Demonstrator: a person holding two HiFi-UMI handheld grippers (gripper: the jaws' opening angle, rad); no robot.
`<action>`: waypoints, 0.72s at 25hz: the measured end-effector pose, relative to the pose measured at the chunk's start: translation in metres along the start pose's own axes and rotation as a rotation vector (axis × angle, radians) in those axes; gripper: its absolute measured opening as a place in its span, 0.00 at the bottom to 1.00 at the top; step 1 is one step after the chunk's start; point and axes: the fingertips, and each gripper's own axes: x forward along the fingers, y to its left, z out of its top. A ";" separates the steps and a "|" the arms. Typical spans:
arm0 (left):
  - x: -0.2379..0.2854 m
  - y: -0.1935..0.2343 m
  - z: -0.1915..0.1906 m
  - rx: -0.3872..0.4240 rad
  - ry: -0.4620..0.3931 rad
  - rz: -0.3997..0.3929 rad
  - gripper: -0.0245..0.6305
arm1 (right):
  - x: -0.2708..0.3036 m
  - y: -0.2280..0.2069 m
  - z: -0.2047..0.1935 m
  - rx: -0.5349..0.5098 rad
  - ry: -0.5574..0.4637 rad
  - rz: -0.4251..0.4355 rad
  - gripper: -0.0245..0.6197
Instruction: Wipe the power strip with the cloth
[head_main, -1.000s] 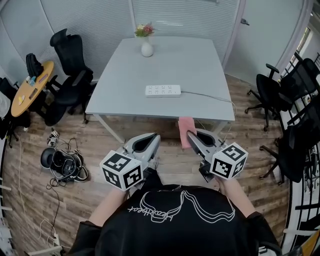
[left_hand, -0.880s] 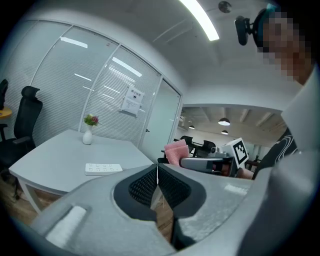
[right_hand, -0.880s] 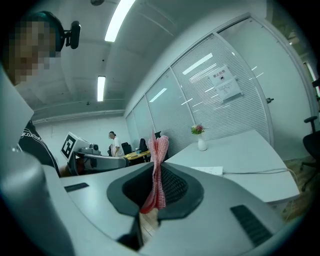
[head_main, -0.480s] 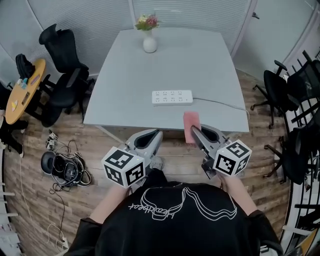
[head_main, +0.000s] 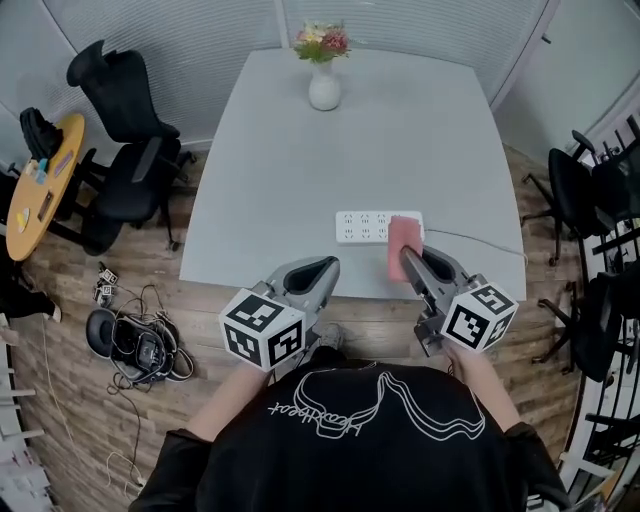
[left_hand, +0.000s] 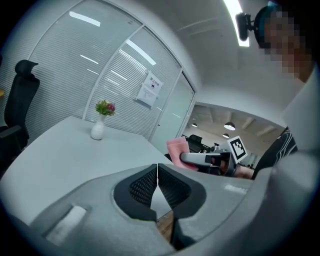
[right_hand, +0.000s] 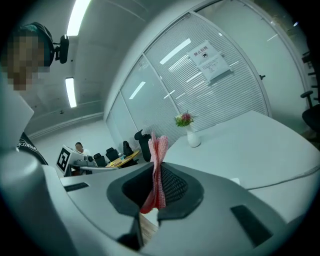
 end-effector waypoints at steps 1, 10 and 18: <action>0.003 0.009 0.002 -0.002 0.007 -0.005 0.06 | 0.009 -0.003 0.002 0.009 0.003 -0.008 0.09; 0.036 0.081 0.009 -0.040 0.056 -0.028 0.06 | 0.078 -0.030 0.000 0.052 0.054 -0.044 0.09; 0.061 0.126 -0.006 -0.071 0.114 -0.029 0.06 | 0.119 -0.050 -0.022 0.092 0.121 -0.044 0.09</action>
